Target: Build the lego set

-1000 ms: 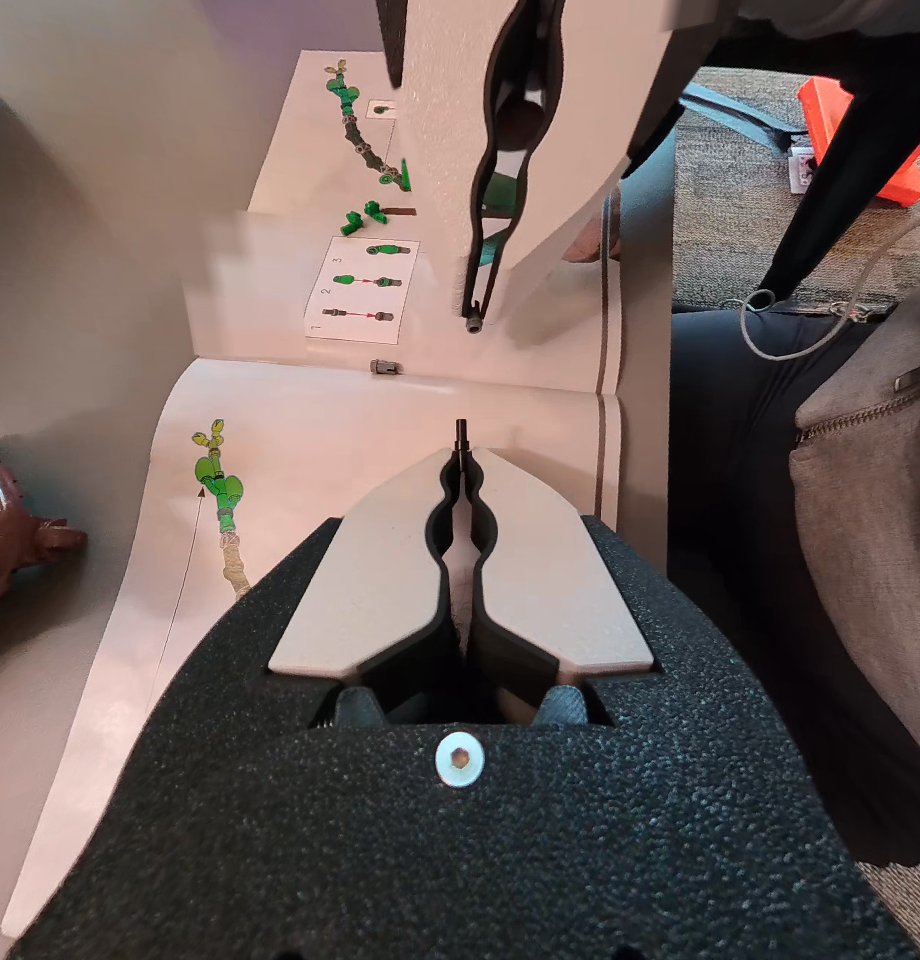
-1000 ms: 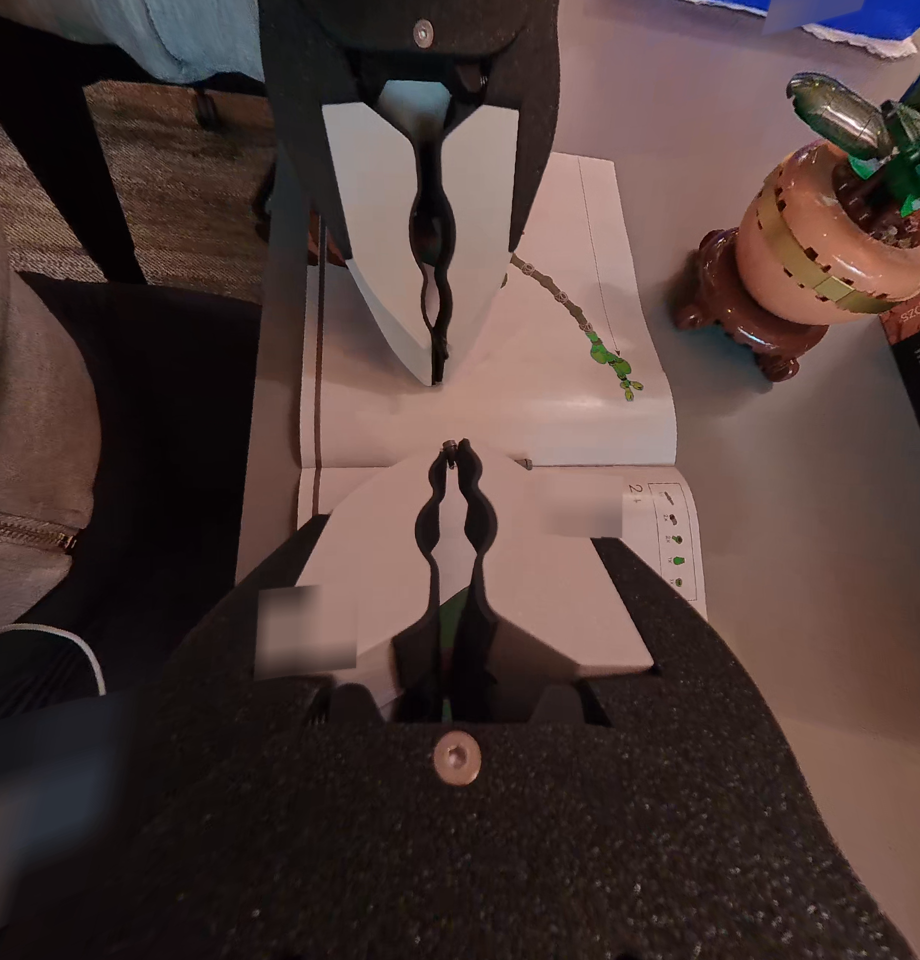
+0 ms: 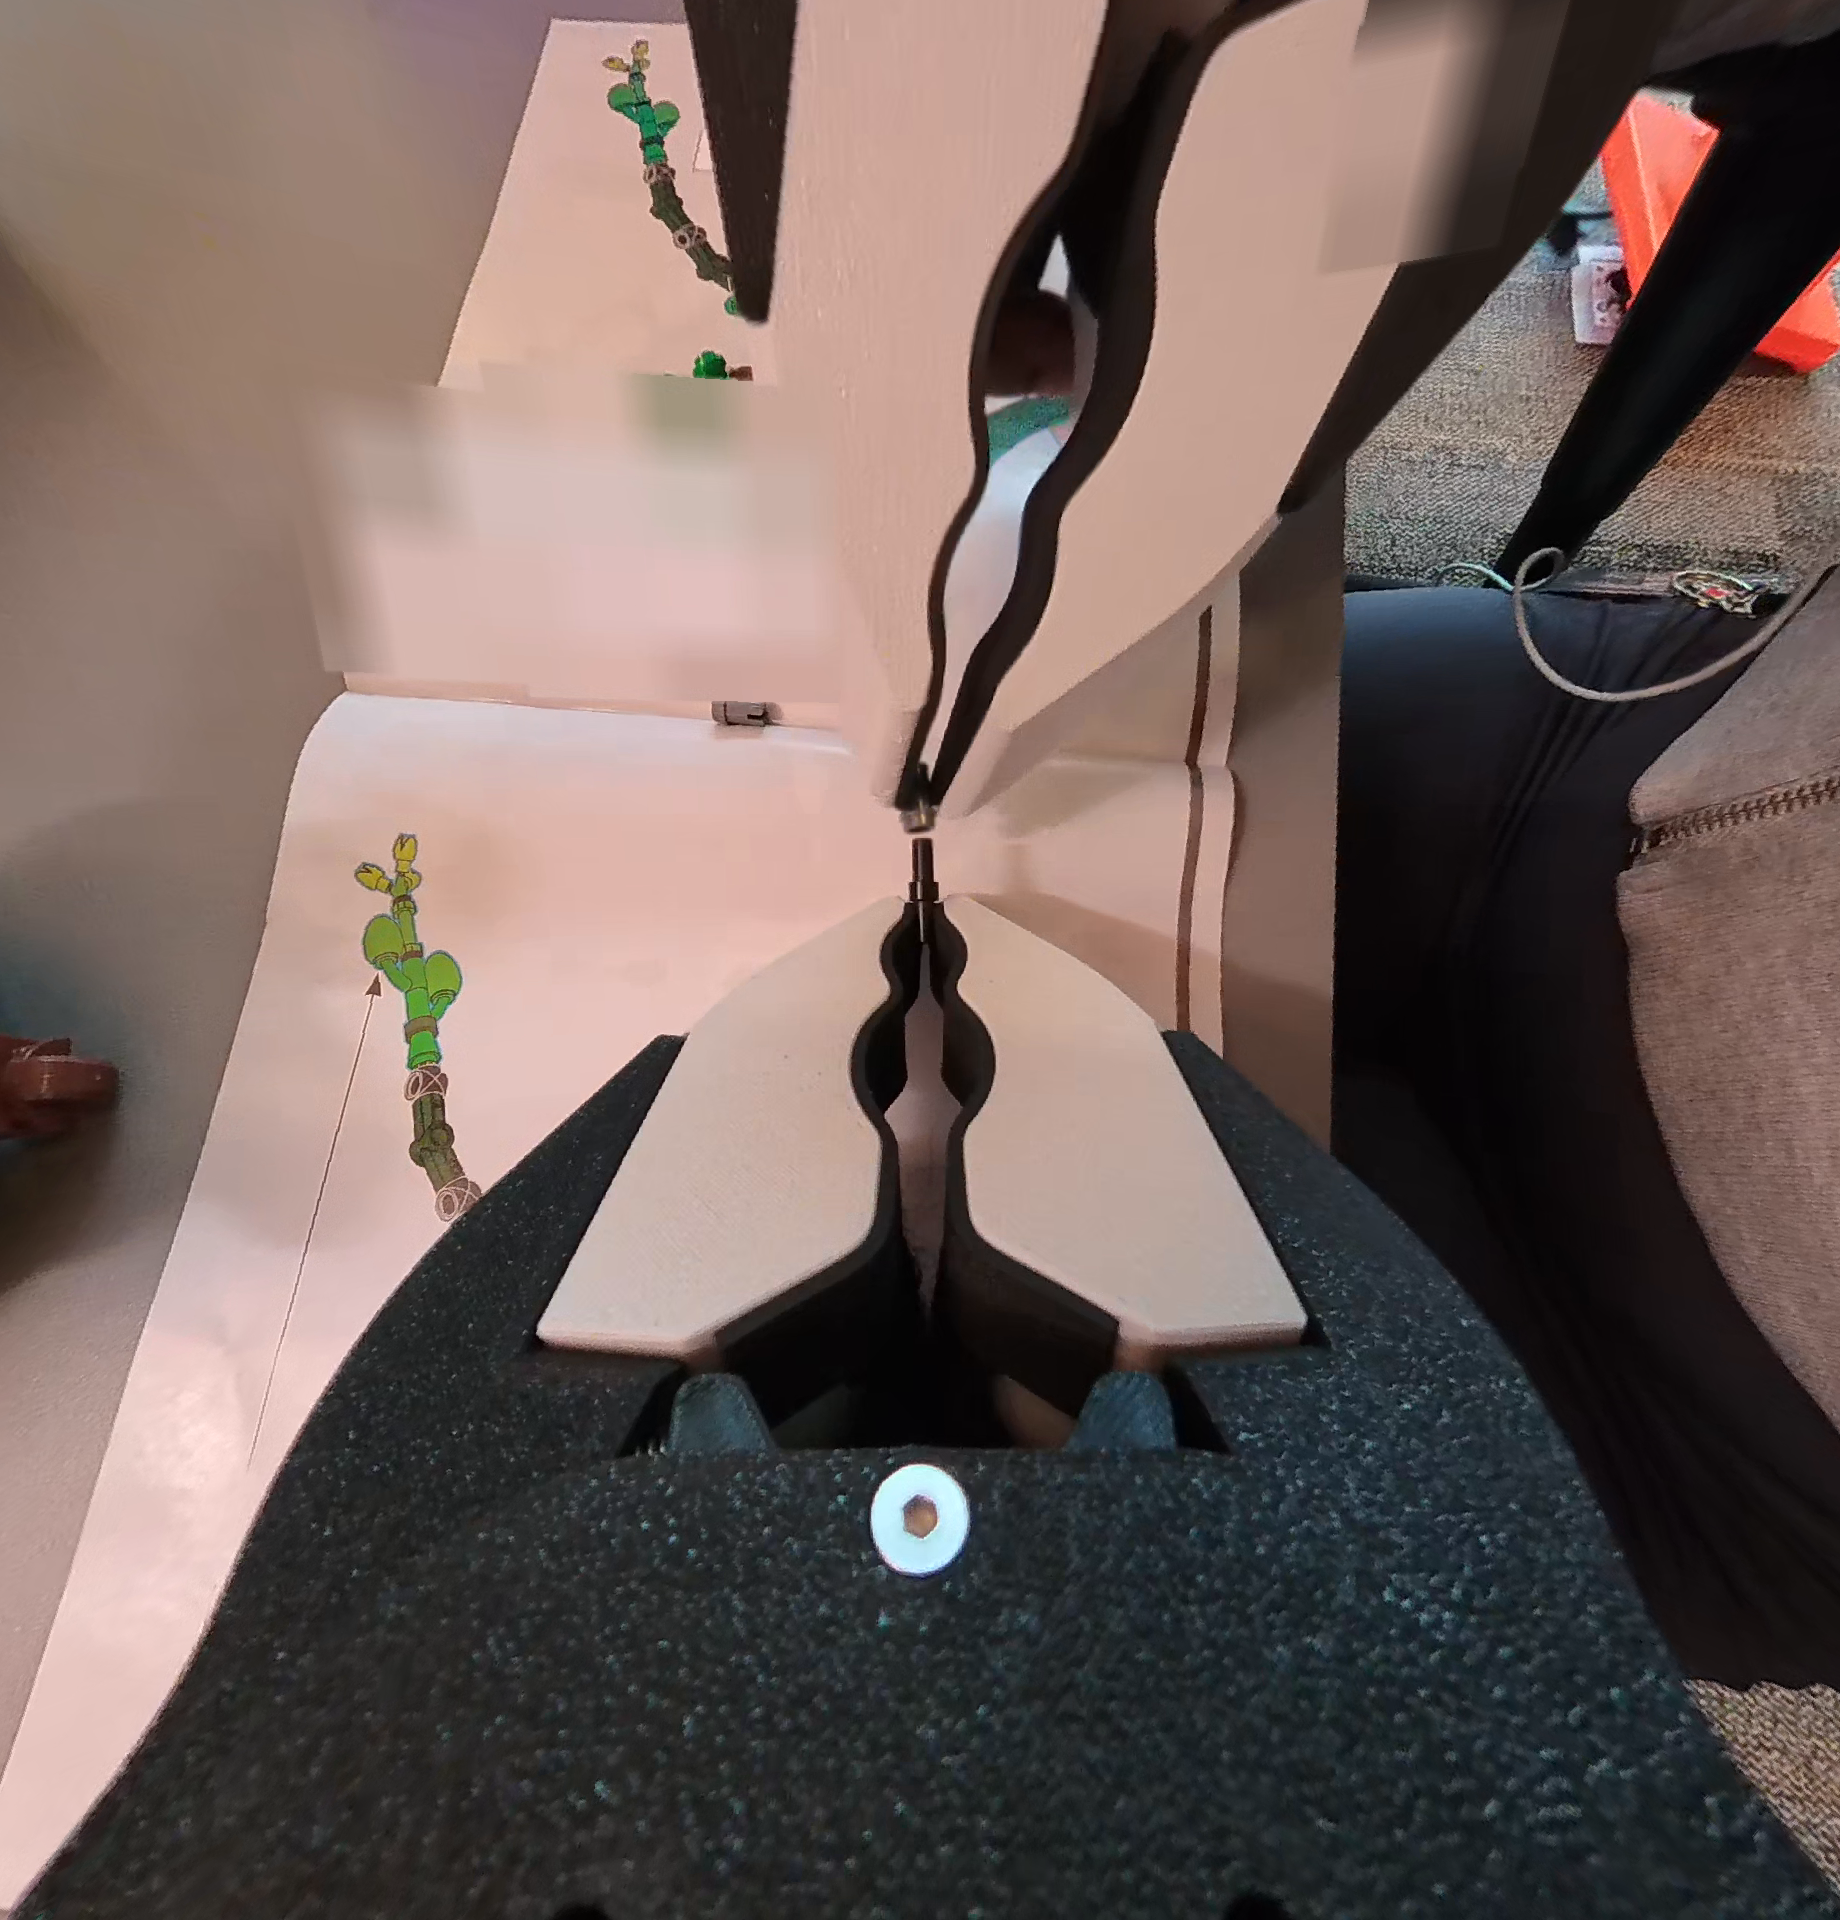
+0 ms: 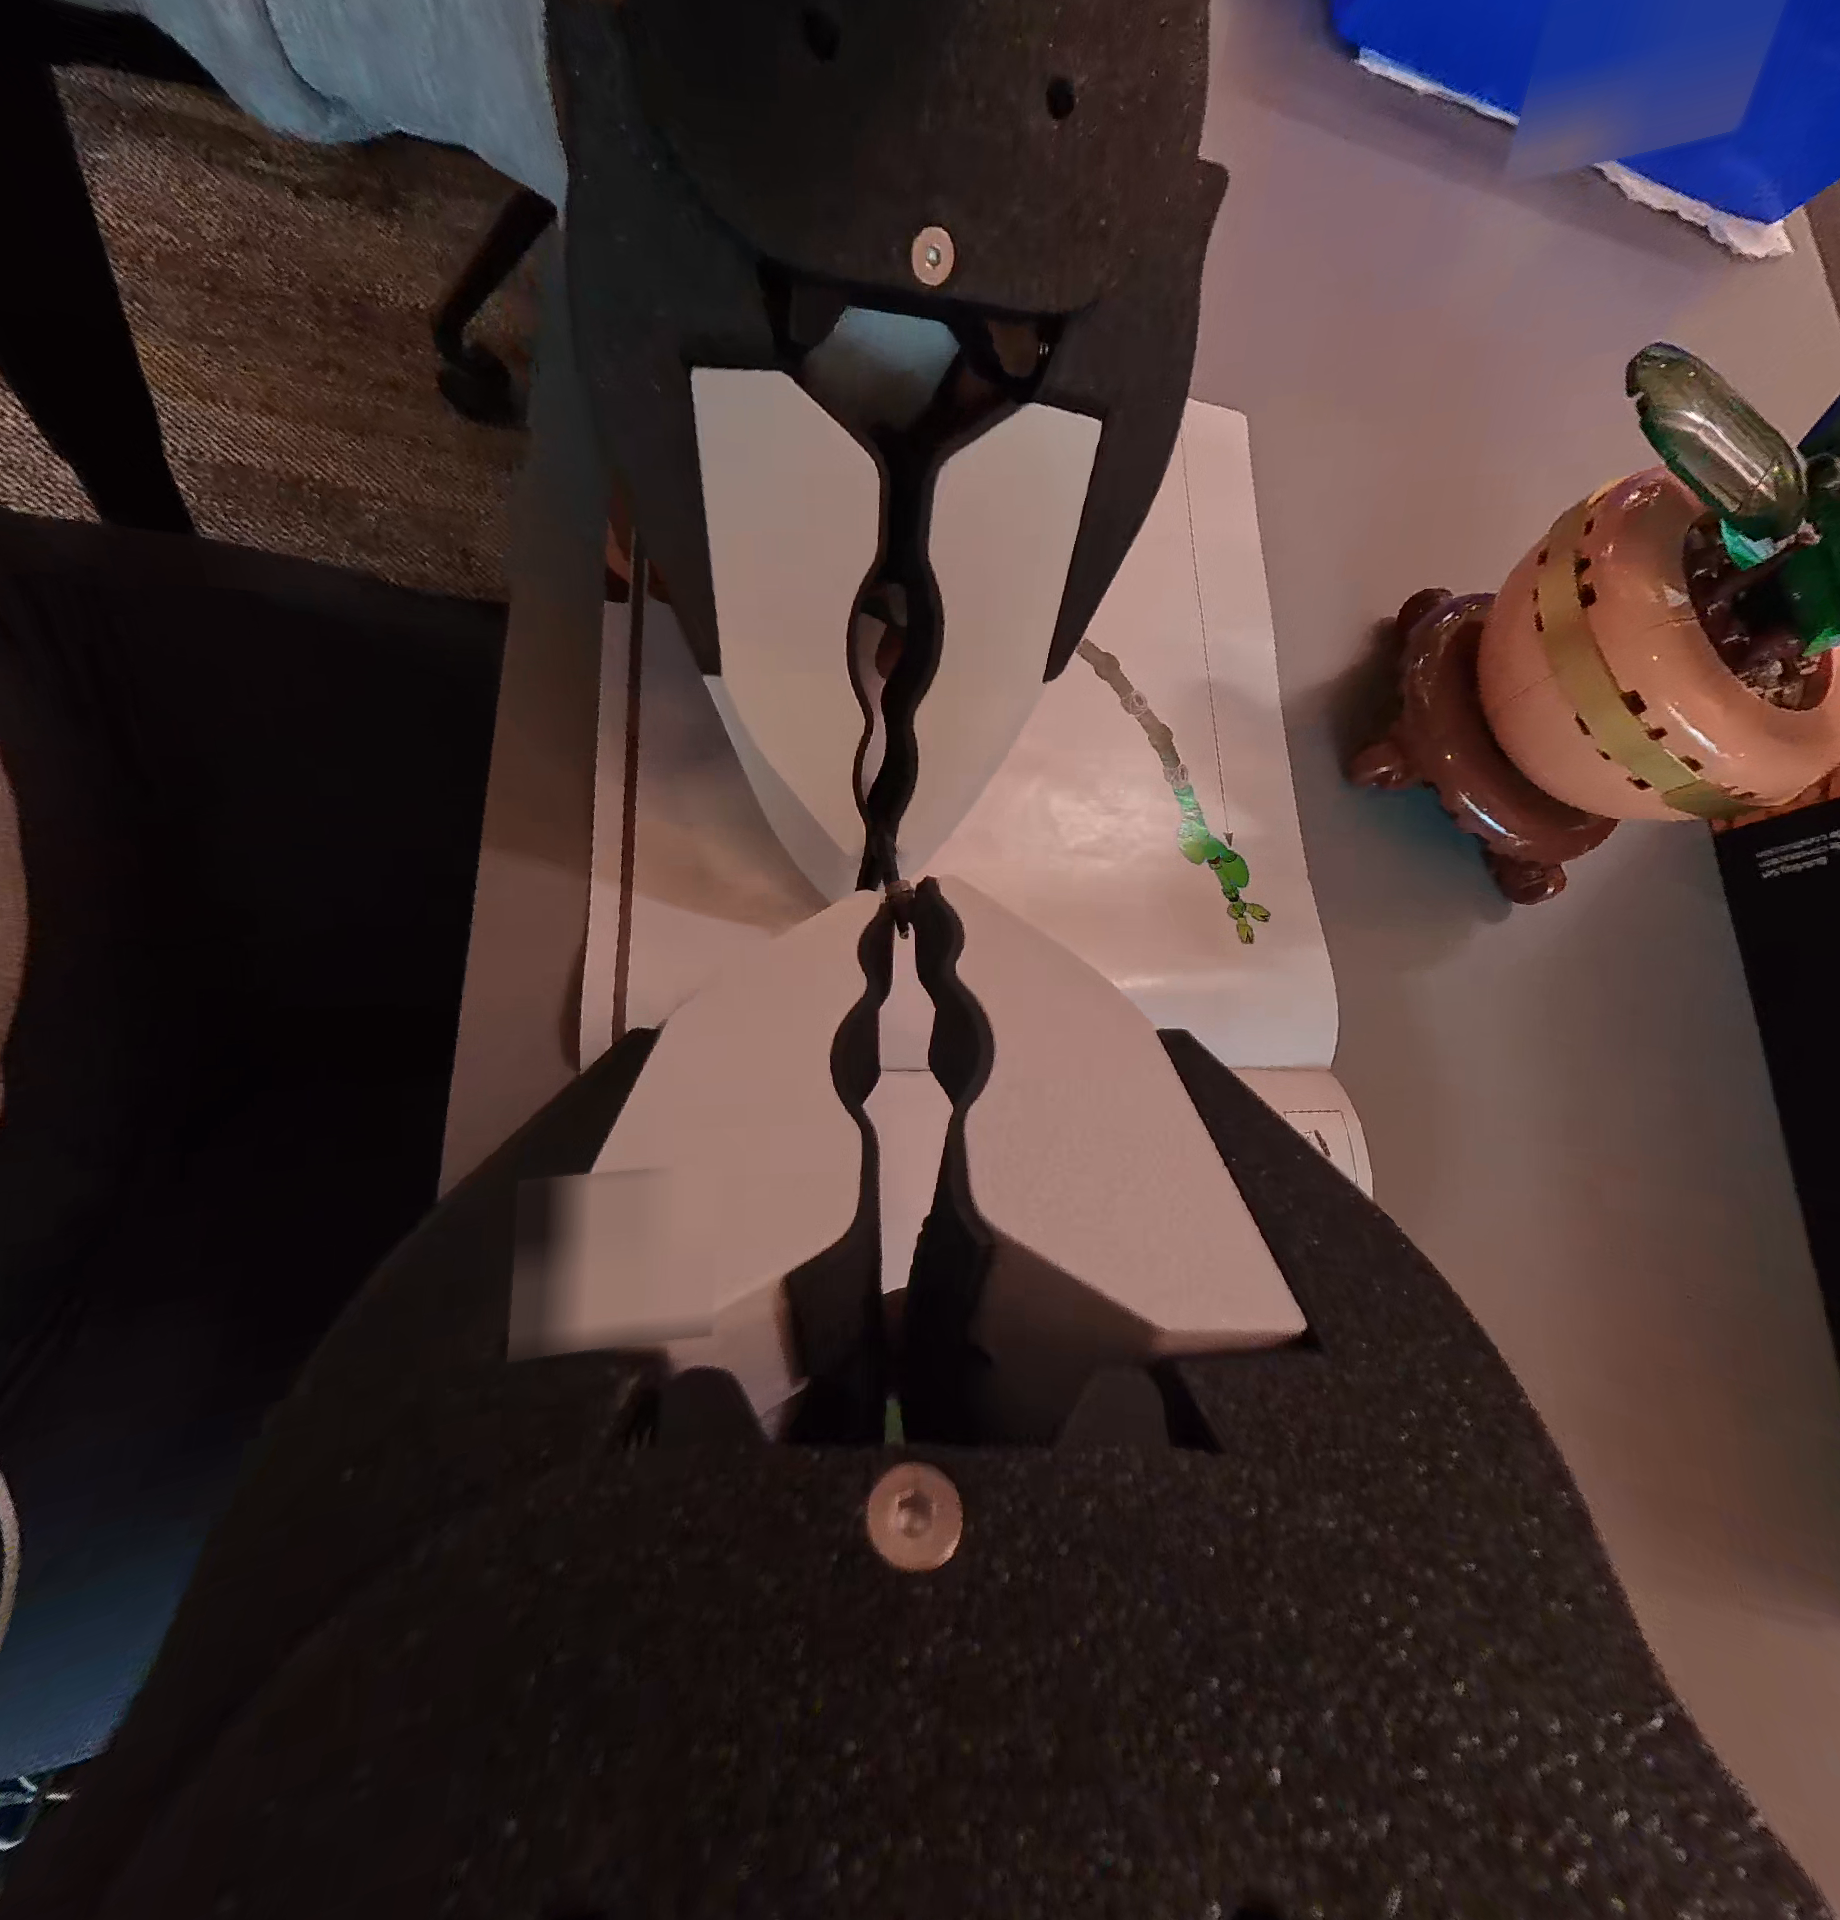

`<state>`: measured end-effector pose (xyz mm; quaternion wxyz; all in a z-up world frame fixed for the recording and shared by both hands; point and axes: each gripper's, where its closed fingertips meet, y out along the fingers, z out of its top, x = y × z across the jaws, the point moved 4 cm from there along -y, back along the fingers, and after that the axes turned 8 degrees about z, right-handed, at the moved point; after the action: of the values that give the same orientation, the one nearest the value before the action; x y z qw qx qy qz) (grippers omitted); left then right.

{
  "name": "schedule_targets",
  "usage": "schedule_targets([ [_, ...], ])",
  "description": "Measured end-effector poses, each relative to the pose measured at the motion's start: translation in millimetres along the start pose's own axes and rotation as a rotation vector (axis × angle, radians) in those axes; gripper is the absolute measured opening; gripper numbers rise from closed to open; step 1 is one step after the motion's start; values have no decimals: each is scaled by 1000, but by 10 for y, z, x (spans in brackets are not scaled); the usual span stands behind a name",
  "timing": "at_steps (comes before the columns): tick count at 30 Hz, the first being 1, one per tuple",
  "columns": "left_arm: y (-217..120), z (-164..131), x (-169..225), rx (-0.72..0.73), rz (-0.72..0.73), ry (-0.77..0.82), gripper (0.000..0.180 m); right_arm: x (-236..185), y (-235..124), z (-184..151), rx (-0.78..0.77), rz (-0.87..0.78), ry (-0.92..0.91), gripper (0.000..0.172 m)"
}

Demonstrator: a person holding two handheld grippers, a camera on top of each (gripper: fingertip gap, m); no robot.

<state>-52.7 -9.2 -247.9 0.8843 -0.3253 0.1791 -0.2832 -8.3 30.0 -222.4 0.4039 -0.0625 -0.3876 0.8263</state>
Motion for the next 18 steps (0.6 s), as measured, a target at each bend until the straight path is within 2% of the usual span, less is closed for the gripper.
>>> schedule_targets([
  [18,-1,-1,7,2,-6,-5,0,-16,22,-11,33,-3,24,3],
])
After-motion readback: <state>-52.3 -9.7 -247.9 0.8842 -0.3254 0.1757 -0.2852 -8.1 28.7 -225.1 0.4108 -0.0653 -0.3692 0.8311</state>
